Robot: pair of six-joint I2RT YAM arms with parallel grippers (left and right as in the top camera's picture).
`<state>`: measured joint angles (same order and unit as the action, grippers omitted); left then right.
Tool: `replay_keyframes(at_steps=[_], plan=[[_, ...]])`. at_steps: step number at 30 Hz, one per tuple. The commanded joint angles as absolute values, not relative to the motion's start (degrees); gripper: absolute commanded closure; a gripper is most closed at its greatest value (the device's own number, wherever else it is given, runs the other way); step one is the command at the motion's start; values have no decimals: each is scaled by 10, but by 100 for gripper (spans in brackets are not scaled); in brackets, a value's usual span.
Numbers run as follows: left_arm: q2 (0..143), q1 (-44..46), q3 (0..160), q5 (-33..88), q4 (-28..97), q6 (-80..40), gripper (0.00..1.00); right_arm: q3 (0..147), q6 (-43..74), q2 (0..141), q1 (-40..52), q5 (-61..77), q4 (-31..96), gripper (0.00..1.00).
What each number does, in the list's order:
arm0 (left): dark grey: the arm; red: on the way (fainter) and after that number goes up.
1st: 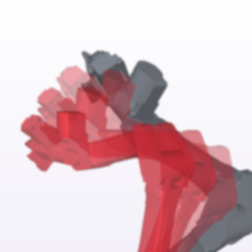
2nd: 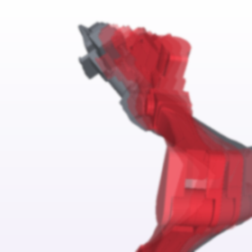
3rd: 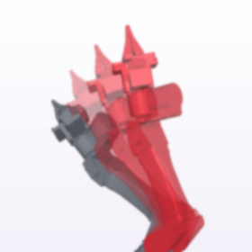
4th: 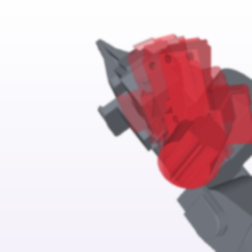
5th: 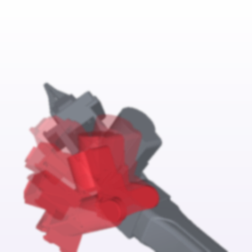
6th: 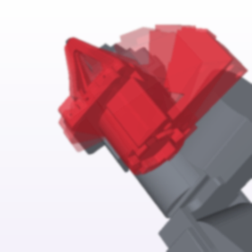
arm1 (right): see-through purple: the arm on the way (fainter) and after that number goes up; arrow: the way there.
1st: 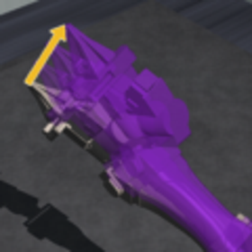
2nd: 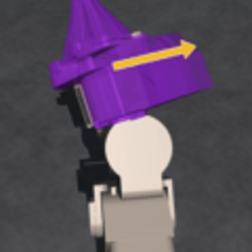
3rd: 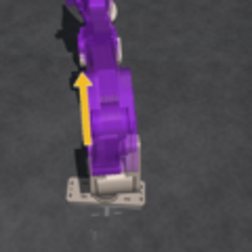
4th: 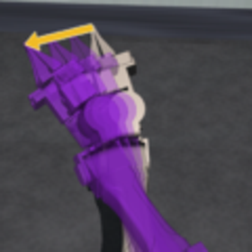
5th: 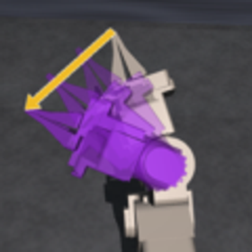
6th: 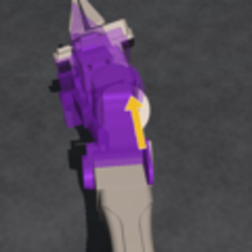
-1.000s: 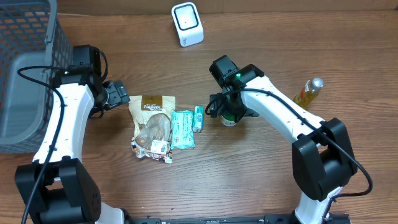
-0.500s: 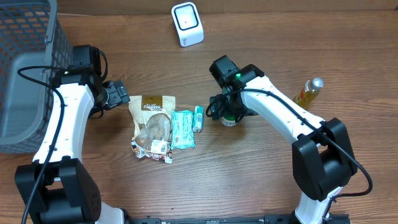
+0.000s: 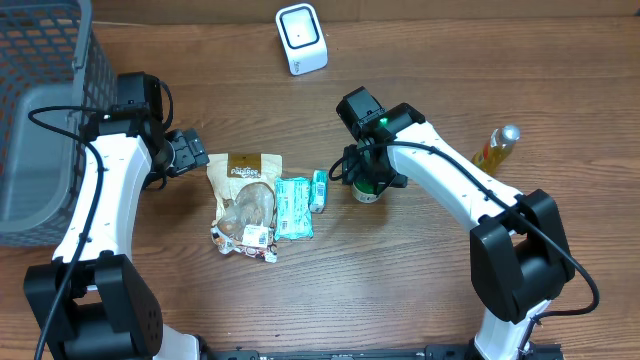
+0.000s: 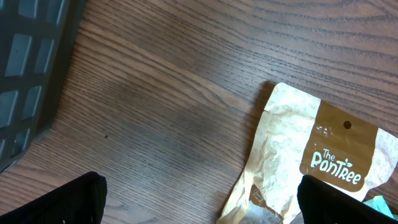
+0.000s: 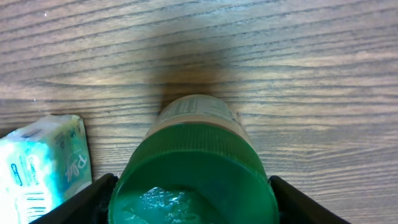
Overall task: Scan the item barcode
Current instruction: 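Close the right gripper on the green jar and lift it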
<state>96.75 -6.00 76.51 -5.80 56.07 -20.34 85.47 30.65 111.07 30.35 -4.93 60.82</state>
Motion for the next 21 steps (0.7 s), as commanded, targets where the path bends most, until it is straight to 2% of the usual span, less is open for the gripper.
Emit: replay_keyframes(at_steps=[1, 21], plan=[[955, -60, 767, -57, 561, -191, 0, 851, 315, 1108, 302, -53, 605, 34], [955, -60, 767, -57, 561, -191, 0, 851, 311, 1108, 318, -12, 627, 35]])
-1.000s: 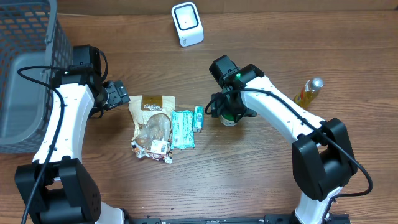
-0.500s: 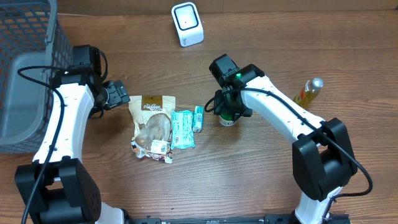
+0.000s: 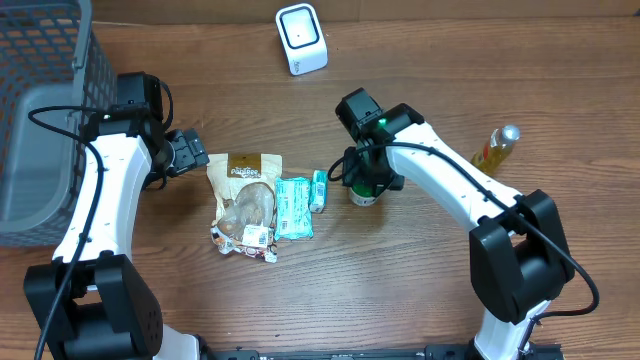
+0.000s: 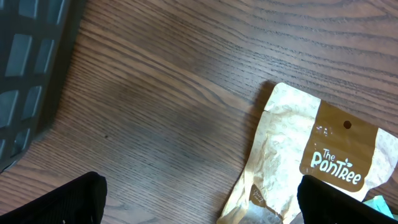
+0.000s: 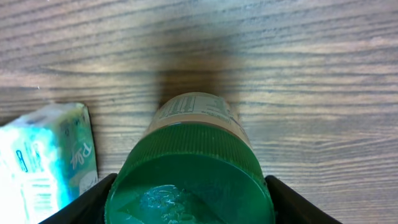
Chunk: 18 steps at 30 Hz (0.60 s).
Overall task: Scan the item barcode
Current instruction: 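Close the right gripper on the green jar and lift it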
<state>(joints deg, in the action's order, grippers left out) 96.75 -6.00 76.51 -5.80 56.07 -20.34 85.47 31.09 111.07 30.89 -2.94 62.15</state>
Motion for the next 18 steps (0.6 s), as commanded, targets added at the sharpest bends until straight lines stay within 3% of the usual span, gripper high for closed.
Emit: replay_keyframes(at_steps=[1, 6, 11, 18], plan=[[955, -60, 767, -57, 561, -191, 1, 851, 311, 1108, 318, -12, 629, 35], [955, -60, 767, -57, 561, -191, 0, 851, 311, 1108, 321, -12, 635, 34], [955, -60, 767, -57, 561, -191, 0, 851, 319, 1108, 322, -21, 629, 17], [955, -60, 767, -57, 561, -191, 0, 851, 361, 1109, 317, -44, 624, 2]])
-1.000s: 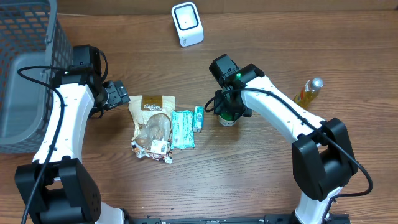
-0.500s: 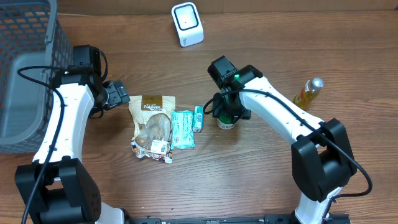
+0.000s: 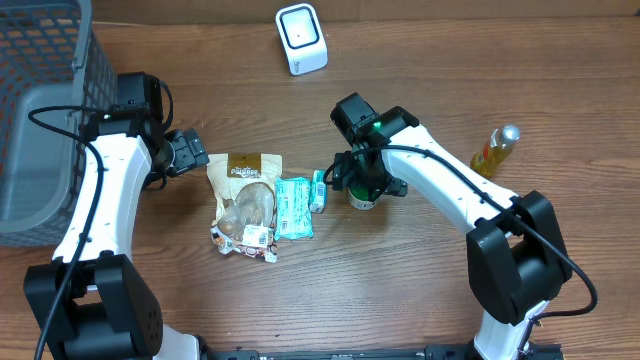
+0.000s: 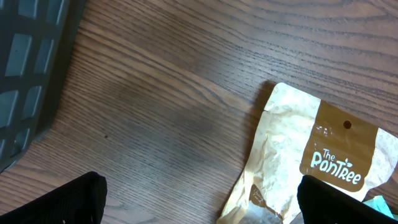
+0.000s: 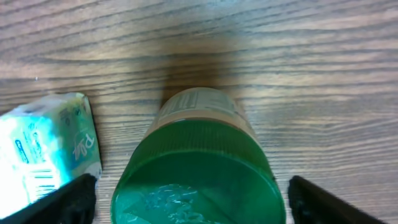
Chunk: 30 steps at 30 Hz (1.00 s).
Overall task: Scan the item barcode
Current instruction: 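Close the right gripper on the green jar and lift it, then tip the green jar sideways with the right gripper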
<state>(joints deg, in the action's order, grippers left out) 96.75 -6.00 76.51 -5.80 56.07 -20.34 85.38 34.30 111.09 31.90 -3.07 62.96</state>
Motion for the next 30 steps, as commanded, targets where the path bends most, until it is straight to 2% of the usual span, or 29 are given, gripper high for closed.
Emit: replay_keyframes(at_steps=[1, 3, 8, 16, 22, 30], plan=[[955, -60, 767, -57, 561, -191, 1, 851, 361, 1109, 317, -44, 623, 1], [955, -60, 767, -57, 561, -191, 0, 851, 361, 1113, 317, -44, 622, 0], [955, -60, 767, -57, 561, -191, 1, 833, 367, 1117, 317, -44, 604, 10], [955, -60, 767, -57, 561, -191, 0, 799, 377, 1117, 317, -44, 566, 17], [955, -60, 767, -57, 561, -191, 1, 799, 377, 1117, 317, -44, 558, 21], [955, -60, 767, -57, 561, -191, 0, 793, 378, 1117, 317, -44, 556, 21]])
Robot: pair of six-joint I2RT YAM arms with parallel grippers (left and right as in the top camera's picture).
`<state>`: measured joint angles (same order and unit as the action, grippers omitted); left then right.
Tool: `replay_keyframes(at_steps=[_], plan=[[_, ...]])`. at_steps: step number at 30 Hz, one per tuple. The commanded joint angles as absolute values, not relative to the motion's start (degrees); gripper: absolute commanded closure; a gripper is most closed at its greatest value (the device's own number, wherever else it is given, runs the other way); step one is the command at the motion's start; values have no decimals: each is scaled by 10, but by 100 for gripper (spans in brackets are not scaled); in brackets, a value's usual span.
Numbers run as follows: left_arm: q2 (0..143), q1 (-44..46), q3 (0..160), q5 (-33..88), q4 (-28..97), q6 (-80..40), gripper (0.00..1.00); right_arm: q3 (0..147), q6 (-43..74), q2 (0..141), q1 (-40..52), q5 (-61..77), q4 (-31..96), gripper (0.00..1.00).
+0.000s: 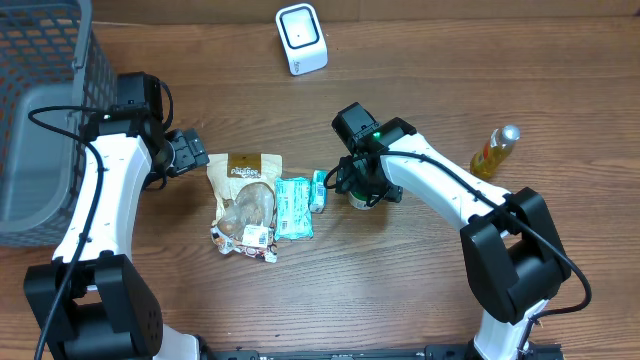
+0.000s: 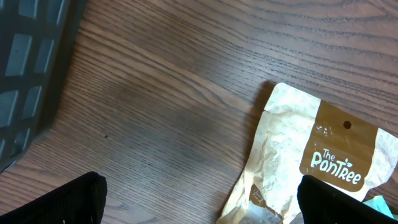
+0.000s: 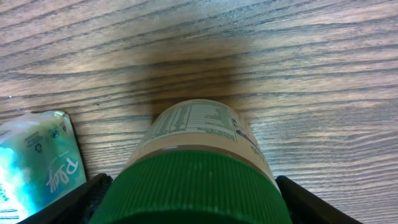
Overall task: Scan the item barcode
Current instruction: 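Tip the green jar sideways with the right gripper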
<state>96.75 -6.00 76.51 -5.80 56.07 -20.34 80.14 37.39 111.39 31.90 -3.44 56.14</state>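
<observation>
A jar with a green lid (image 3: 196,180) and a white label stands upright on the wooden table, right of the packets. My right gripper (image 3: 189,202) is down over it, one finger against each side of the lid, shut on it; from overhead the gripper (image 1: 362,188) hides most of the jar. The white barcode scanner (image 1: 301,38) stands at the far edge of the table. My left gripper (image 2: 199,199) hovers open over bare wood beside the tan Pantree pouch (image 2: 311,149).
A pale green tissue pack (image 1: 293,207) and a small green packet (image 1: 319,190) lie just left of the jar, touching the pouch's side. A yellow bottle (image 1: 496,147) stands at the right. A grey wire basket (image 1: 40,120) fills the far left.
My right gripper has dropped lower round the jar, and its fingers, then spread wide of the lid, now press against the lid's sides. The left arm has not moved.
My right gripper stood over the jar's green lid with its fingers close beside it, shifted slightly left, then spread wide. Now it sits lower and grips the lid. The jar has stayed upright on the table and the left gripper has stayed open by the pouch.
</observation>
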Motion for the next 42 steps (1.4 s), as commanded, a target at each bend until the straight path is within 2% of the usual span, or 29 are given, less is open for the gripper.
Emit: replay_keyframes(at_steps=[1, 9, 17, 20, 26, 36, 42], plan=[[955, -60, 767, -57, 561, -191, 0, 790, 378, 1117, 317, -44, 552, 21], [955, -60, 767, -57, 561, -191, 1, 774, 377, 1117, 317, -44, 532, 21], [955, -60, 767, -57, 561, -191, 0, 775, 377, 1117, 317, -44, 533, 39], [955, -60, 767, -57, 561, -191, 0, 785, 377, 1115, 315, -44, 538, 41], [955, -60, 767, -57, 561, -191, 1, 851, 377, 1093, 287, -36, 612, 52], [955, -60, 767, -57, 561, -191, 1, 909, 323, 1059, 243, 215, 708, 58], [955, -60, 767, -57, 561, -191, 0, 909, 323, 1059, 244, 359, 764, 55]])
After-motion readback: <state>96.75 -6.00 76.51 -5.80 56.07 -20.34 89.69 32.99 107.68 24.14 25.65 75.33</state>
